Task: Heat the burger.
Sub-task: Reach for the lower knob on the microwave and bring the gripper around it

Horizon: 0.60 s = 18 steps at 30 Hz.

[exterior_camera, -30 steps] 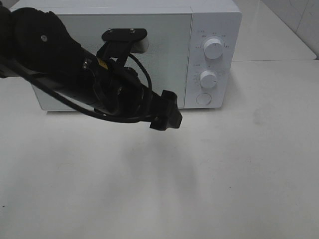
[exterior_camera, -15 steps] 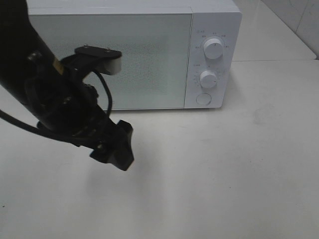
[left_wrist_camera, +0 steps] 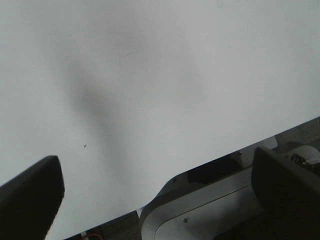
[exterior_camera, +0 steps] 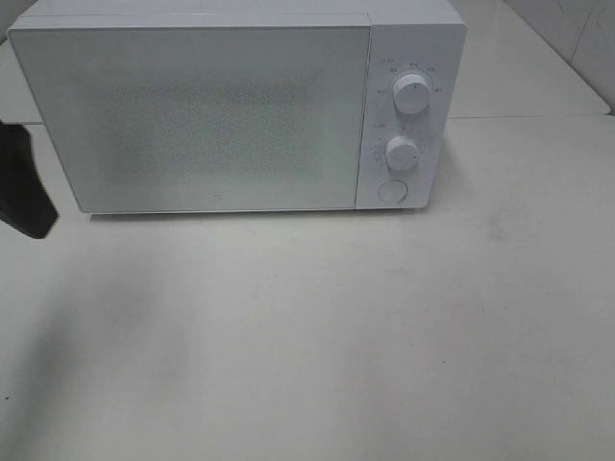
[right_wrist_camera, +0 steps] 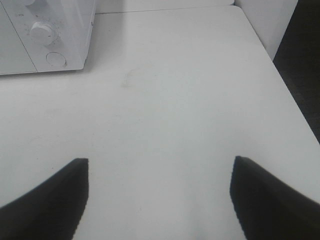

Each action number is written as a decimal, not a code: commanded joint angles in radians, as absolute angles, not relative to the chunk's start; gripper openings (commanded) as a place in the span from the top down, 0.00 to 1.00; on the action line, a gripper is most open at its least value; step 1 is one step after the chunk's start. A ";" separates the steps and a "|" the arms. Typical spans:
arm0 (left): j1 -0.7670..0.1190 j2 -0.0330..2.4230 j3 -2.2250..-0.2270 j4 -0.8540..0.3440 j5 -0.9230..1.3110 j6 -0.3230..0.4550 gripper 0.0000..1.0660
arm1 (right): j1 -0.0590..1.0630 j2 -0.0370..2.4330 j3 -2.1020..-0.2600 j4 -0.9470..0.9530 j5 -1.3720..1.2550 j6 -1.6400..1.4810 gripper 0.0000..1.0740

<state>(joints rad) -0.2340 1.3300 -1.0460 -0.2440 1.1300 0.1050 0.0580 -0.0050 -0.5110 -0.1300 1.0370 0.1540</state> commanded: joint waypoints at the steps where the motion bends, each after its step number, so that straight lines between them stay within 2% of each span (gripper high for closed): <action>1: -0.175 1.283 -1.044 -0.246 1.178 0.098 0.10 | 0.050 -0.031 -0.509 -0.127 1.035 0.153 0.30; 3: -0.104 1.229 -1.043 -0.237 1.203 0.098 0.10 | 0.050 -0.031 -0.509 -0.127 1.035 0.153 0.30; 10: -0.007 1.089 -1.020 -0.204 1.269 0.108 0.10 | 0.050 -0.031 -0.509 -0.127 1.035 0.153 0.30; 14: 0.014 1.011 -0.962 -0.190 1.267 0.108 0.10 | 0.050 -0.031 -0.509 -0.127 1.035 0.153 0.30; 18: 0.014 0.868 -0.830 -0.179 1.238 0.143 0.10 | 0.050 -0.031 -0.509 -0.127 1.035 0.153 0.30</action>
<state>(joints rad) 0.0100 0.9070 -0.8670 -0.1780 1.2140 0.1290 0.0580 -0.0050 -0.5110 -0.1300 1.0370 0.1540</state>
